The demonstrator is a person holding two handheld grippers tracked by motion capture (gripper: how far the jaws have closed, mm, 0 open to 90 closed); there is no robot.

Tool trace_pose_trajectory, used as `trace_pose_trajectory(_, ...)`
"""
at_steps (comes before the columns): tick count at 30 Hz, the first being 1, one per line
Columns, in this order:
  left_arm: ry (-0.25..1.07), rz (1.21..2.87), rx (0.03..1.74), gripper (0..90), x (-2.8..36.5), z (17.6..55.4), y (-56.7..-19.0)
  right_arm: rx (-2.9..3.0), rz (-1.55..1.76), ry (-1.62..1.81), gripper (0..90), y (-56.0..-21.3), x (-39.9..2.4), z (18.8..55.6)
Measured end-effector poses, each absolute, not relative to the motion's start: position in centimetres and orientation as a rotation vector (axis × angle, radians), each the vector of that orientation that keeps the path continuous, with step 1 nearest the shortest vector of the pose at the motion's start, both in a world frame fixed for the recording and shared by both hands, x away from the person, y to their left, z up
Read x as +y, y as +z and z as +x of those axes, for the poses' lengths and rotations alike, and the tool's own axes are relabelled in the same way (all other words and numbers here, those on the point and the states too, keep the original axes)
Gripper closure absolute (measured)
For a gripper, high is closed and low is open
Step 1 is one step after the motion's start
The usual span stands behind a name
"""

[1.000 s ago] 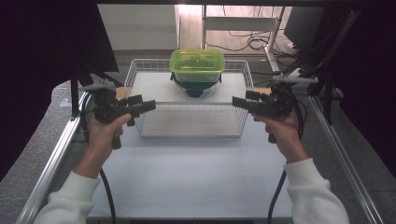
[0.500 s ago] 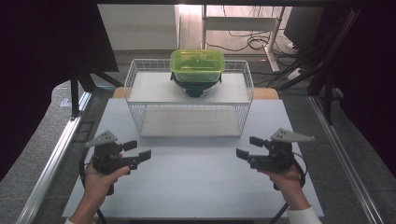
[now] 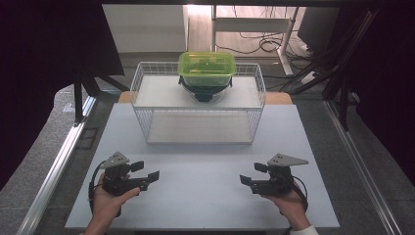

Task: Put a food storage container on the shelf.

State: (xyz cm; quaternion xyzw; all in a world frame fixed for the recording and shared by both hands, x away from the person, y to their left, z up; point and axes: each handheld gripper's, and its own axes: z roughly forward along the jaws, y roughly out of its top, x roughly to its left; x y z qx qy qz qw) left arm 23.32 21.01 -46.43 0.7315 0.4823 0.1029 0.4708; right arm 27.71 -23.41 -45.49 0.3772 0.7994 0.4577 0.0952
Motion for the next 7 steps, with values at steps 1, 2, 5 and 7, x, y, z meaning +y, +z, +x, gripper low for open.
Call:
trace_pose_trajectory(1,0.256,1.795,1.182,22.6,20.95,23.32,-46.43,2.364,1.118,1.361,23.9,-45.45,-23.45,27.68)
trace_pose_trajectory(2,0.255,1.798,1.187,22.2,20.89,23.41,-46.48,2.357,1.12,1.364,23.9,-45.34,-23.61,27.59)
trace_pose_trajectory(5,0.255,1.796,1.194,21.2,20.76,23.61,-46.42,2.342,1.132,1.373,23.4,-45.3,-23.64,27.57)
trace_pose_trajectory(7,0.257,1.794,1.193,20.8,20.7,23.66,-46.37,2.342,1.131,1.369,23.1,-45.27,-23.58,27.51)
